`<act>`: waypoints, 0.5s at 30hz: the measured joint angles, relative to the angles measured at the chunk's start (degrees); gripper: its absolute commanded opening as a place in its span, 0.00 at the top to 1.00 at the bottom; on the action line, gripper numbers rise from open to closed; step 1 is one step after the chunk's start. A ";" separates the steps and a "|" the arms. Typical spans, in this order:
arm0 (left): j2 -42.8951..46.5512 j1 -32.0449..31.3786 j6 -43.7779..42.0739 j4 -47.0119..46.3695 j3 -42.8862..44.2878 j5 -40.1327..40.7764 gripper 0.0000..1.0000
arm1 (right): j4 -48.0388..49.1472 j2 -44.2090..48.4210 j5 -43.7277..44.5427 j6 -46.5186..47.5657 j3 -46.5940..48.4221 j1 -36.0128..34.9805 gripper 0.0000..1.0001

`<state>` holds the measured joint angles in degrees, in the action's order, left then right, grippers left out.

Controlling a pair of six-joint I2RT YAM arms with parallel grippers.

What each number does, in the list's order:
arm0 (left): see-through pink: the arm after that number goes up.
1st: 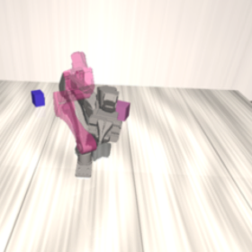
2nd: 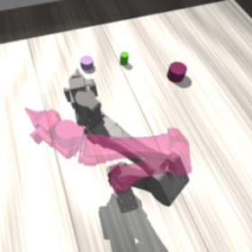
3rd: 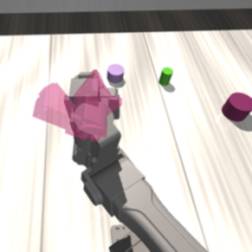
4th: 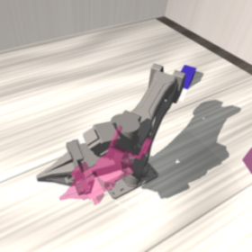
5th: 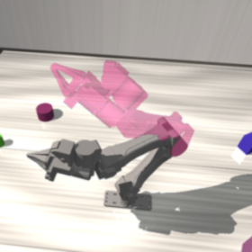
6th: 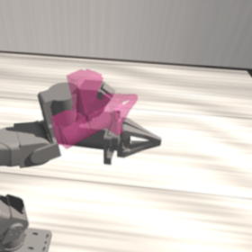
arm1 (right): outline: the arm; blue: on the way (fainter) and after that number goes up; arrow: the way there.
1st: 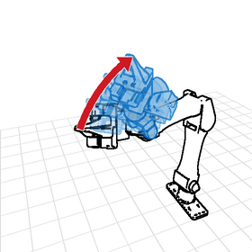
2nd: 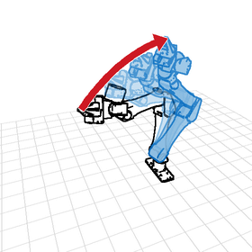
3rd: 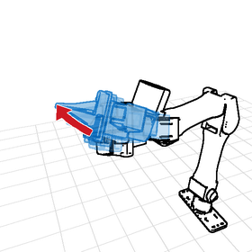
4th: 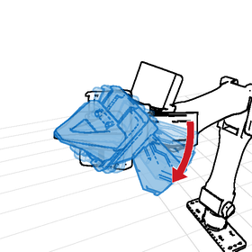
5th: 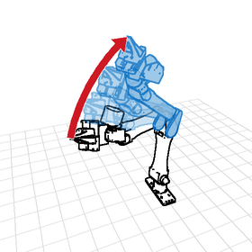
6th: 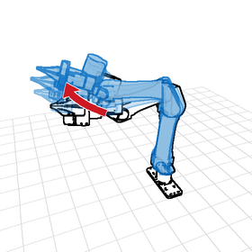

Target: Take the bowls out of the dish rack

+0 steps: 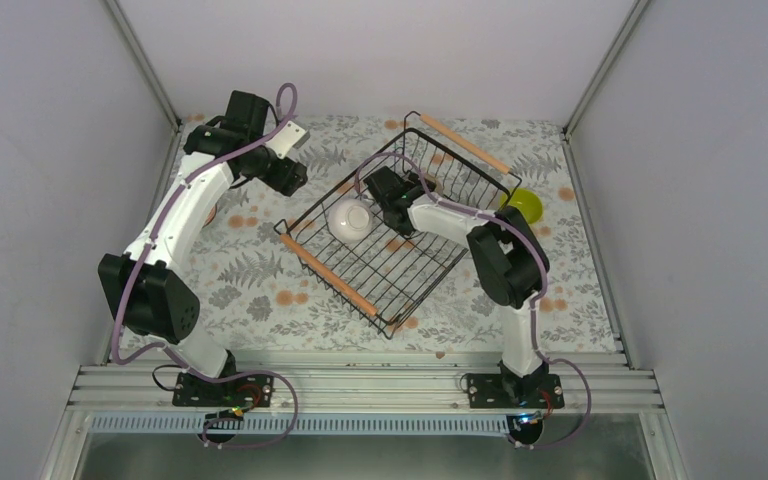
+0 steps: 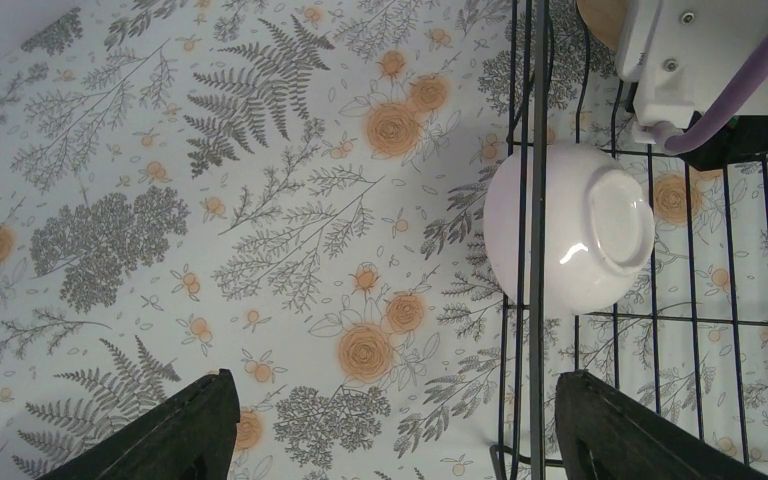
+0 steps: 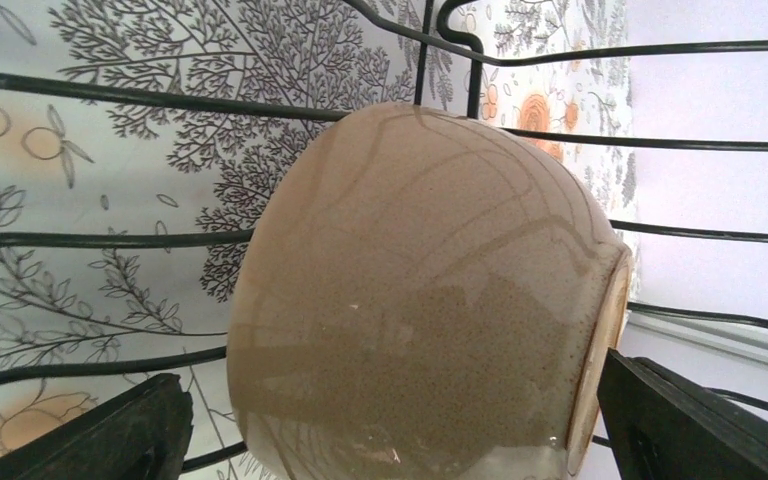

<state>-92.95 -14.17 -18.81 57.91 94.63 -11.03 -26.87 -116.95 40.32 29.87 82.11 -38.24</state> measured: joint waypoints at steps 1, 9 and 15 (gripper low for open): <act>0.00 0.00 0.00 0.00 0.00 0.00 0.21 | 0.24 -0.17 0.52 0.00 0.00 0.00 0.00; 0.00 0.00 0.02 0.00 -0.04 -0.04 0.21 | 2.51 -1.53 6.03 0.07 -0.55 -1.09 0.00; 0.00 0.00 0.02 0.02 -0.04 -0.04 0.21 | 3.02 -2.19 9.22 0.02 -0.57 -1.18 0.00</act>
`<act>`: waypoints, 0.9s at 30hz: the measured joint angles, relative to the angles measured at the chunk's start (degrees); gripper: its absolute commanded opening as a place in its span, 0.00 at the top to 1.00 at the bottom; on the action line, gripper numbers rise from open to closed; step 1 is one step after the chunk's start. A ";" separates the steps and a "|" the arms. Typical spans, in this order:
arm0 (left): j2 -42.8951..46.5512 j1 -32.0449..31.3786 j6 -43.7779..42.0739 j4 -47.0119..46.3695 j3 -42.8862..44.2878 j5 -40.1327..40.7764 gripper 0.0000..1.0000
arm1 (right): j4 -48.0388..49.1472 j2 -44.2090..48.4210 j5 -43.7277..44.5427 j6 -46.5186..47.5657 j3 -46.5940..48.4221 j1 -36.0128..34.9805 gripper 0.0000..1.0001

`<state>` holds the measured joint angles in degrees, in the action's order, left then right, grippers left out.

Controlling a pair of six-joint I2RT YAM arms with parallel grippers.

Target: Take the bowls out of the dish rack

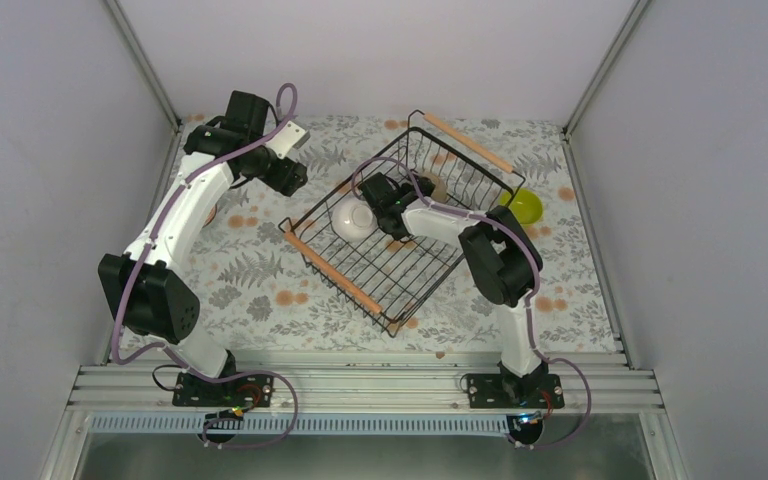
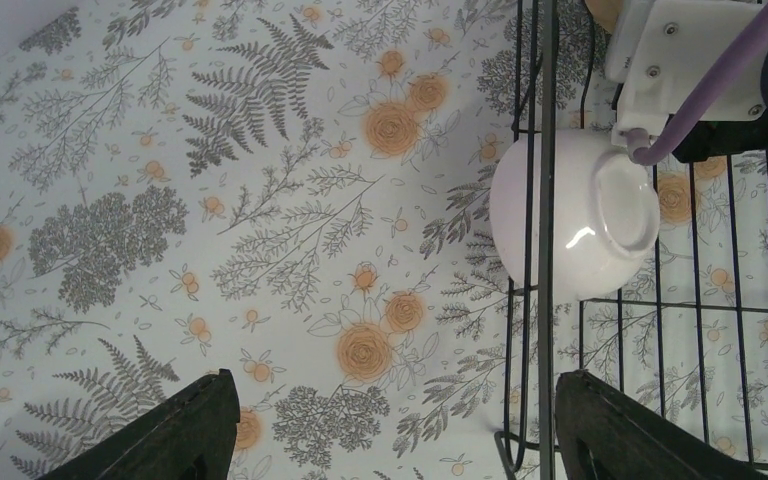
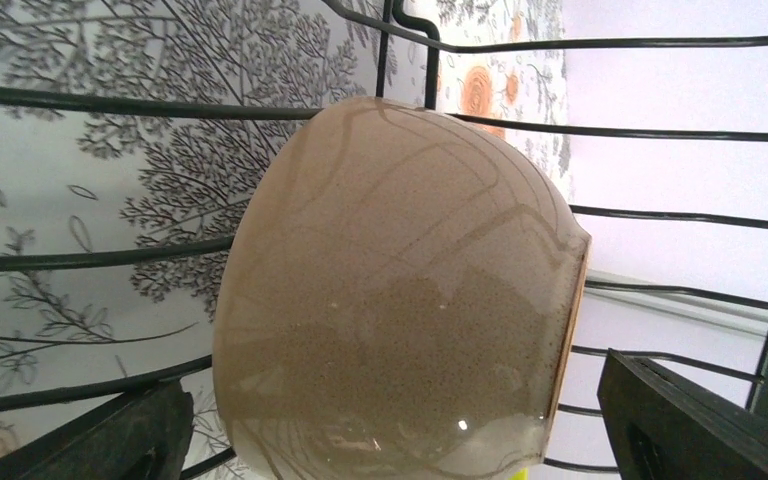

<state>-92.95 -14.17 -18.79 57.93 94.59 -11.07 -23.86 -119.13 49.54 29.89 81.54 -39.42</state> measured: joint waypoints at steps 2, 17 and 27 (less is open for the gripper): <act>0.00 0.00 0.02 0.00 0.00 -0.04 0.21 | 0.07 -0.20 1.16 0.00 0.00 0.00 0.00; 0.00 0.00 0.20 0.02 0.02 -0.15 0.21 | 0.48 -0.74 7.34 0.33 -0.26 0.11 0.00; 0.00 0.00 0.20 0.04 0.02 -0.17 0.21 | 0.39 -1.27 8.48 0.35 -0.20 0.11 0.02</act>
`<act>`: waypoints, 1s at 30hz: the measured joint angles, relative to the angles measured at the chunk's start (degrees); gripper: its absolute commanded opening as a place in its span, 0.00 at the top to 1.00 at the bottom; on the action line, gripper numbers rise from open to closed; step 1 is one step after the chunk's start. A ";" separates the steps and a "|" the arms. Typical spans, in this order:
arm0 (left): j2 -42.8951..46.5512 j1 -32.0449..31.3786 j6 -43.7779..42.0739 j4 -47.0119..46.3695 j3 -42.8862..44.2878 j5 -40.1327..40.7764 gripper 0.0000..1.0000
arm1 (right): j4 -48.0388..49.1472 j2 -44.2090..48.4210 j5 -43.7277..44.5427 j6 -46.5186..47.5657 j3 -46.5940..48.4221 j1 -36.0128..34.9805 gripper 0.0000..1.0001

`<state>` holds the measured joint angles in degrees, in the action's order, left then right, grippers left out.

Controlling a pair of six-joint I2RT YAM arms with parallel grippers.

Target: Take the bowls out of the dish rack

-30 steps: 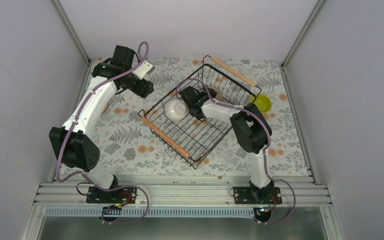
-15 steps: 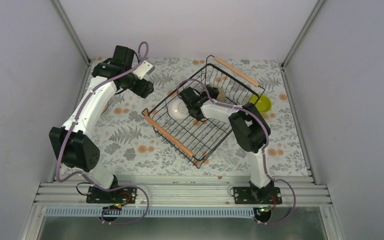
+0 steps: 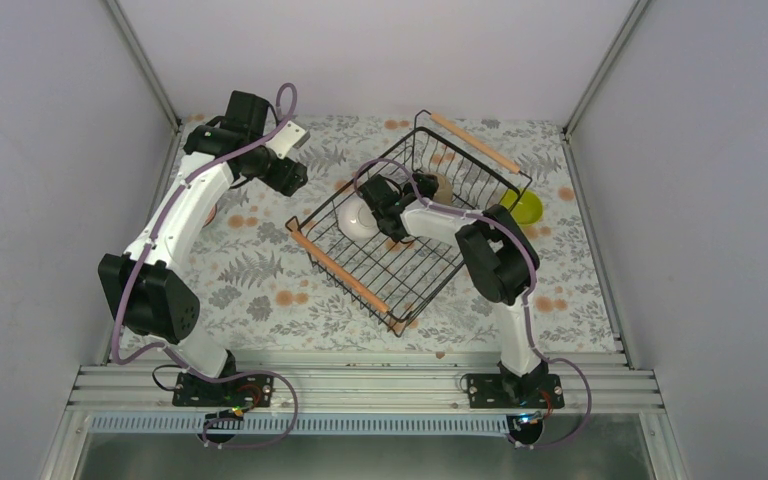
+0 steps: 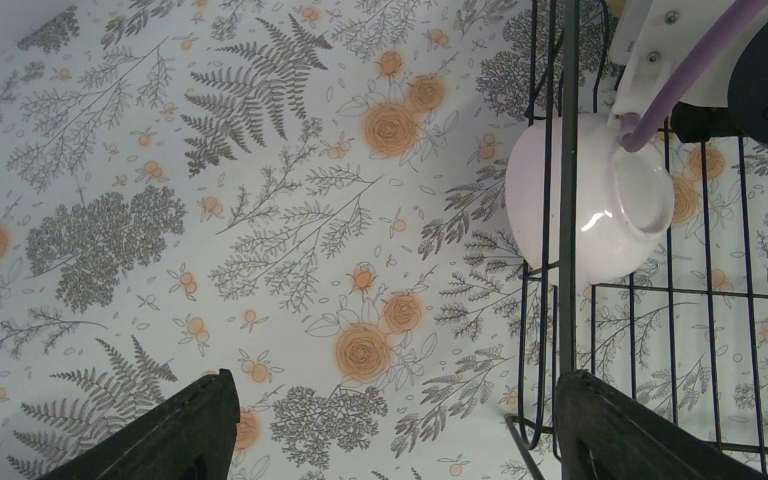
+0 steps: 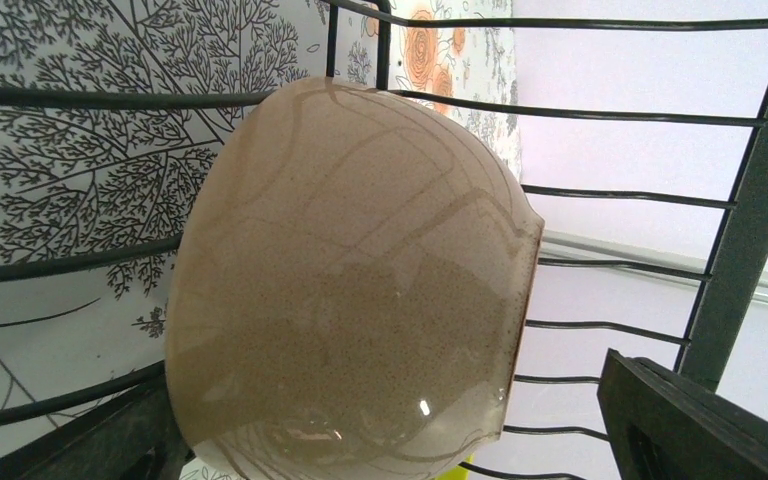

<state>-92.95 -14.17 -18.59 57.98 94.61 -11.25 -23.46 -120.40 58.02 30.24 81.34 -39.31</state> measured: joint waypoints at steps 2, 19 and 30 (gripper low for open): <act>0.00 0.00 0.00 0.00 0.00 0.02 0.21 | -0.31 -0.20 0.02 -0.15 0.33 0.02 0.04; 0.00 0.00 0.39 0.26 0.44 -0.87 0.21 | -3.15 -0.46 -0.81 -1.40 0.59 1.07 0.36; 0.00 0.00 1.09 0.90 0.92 -1.25 0.21 | -3.19 -0.42 -0.92 -0.72 0.79 1.14 0.42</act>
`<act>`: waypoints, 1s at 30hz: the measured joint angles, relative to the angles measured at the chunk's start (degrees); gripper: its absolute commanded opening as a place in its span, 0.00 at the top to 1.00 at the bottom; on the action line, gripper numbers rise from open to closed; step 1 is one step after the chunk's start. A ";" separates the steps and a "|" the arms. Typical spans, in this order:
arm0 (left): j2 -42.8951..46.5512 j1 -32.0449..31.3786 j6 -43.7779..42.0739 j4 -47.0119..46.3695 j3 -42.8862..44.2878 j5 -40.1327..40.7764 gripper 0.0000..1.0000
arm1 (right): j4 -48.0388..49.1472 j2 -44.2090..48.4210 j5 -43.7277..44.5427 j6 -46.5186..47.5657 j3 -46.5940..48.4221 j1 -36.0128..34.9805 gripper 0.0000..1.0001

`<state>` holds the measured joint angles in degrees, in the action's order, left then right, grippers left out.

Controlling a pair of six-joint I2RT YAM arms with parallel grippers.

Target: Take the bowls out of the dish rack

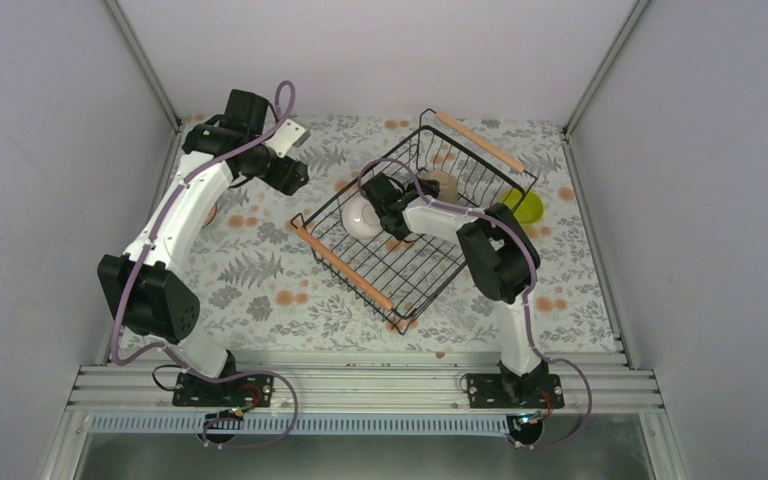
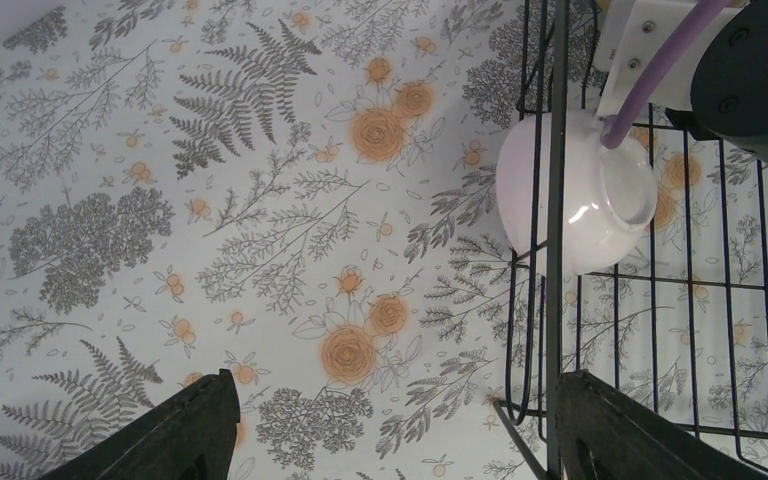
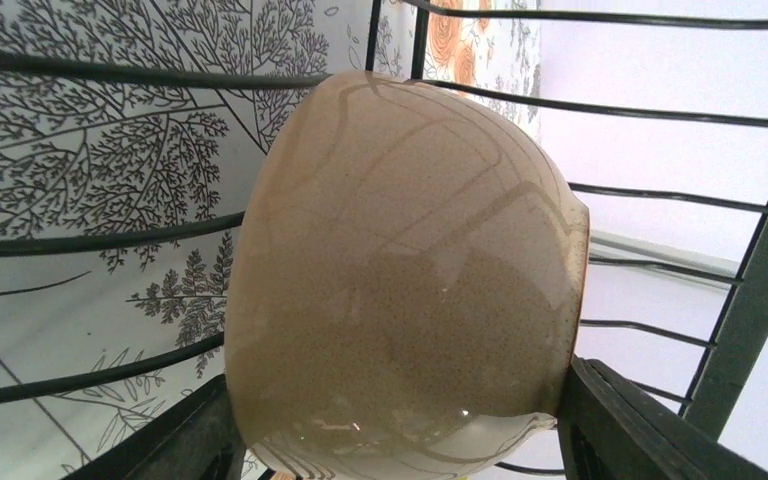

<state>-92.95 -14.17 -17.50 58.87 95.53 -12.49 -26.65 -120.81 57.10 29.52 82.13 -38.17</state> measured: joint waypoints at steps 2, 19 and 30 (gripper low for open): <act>0.00 0.00 0.07 0.00 0.00 -0.04 0.21 | -0.24 0.09 -0.59 0.59 0.44 0.04 0.42; 0.00 0.00 0.22 -0.04 0.00 -0.13 0.21 | -13.20 8.39 -18.69 -1.31 15.93 3.85 0.43; 0.00 0.00 0.39 -0.33 0.00 -0.24 0.21 | -26.32 13.79 -45.20 -6.08 28.65 17.18 0.43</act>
<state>-92.95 -14.17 -17.10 58.54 95.53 -12.73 -52.97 -107.02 11.90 23.44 110.78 -20.99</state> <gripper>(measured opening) 0.792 0.678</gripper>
